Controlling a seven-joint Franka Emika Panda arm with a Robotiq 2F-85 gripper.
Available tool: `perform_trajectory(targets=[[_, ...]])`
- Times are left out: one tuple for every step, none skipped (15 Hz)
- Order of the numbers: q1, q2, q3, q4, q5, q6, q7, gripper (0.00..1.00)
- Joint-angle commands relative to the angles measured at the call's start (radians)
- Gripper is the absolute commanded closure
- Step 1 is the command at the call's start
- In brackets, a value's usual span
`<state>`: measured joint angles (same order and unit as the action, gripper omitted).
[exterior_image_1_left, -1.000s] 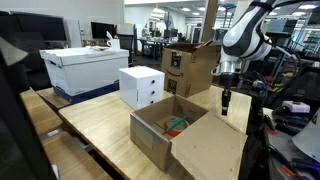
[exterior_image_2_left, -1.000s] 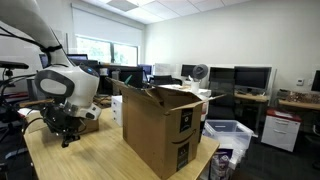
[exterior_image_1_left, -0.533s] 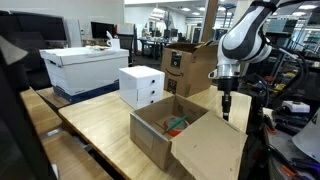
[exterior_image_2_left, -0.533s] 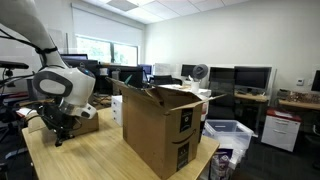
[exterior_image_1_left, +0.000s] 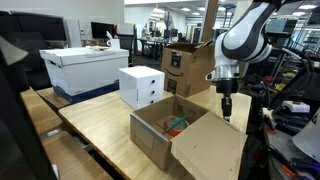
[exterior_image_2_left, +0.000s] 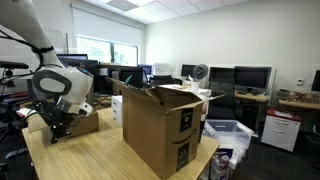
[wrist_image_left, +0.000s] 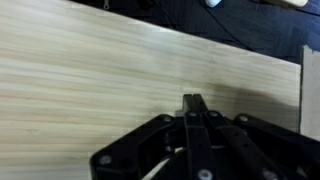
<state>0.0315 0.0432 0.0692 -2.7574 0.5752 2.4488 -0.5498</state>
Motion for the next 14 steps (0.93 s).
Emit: perform_trajectory(targets=[[-0.001, -0.014, 0.005, 0.014, 0.055, -0.055, -0.017, 0.98], [-0.001, -0.015, 0.005, 0.019, 0.069, -0.064, -0.021, 0.98], [-0.001, -0.015, 0.004, 0.024, 0.082, -0.075, -0.023, 0.98], [0.001, -0.017, 0.006, 0.027, 0.105, -0.079, -0.029, 0.98], [0.002, -0.017, 0.007, 0.029, 0.120, -0.081, -0.034, 0.98], [0.005, -0.017, 0.009, 0.032, 0.141, -0.078, -0.035, 0.98], [0.006, -0.016, 0.011, 0.034, 0.154, -0.077, -0.036, 0.98], [0.008, -0.016, 0.013, 0.037, 0.169, -0.076, -0.038, 0.98], [0.010, -0.017, 0.017, 0.039, 0.184, -0.076, -0.039, 0.98], [0.012, -0.017, 0.020, 0.042, 0.196, -0.077, -0.039, 0.98], [0.014, -0.018, 0.022, 0.045, 0.201, -0.082, -0.038, 0.98], [0.016, -0.018, 0.024, 0.048, 0.207, -0.087, -0.036, 0.98], [0.019, -0.020, 0.025, 0.050, 0.210, -0.094, -0.035, 0.98], [0.020, -0.024, 0.025, 0.052, 0.212, -0.102, -0.031, 0.98]])
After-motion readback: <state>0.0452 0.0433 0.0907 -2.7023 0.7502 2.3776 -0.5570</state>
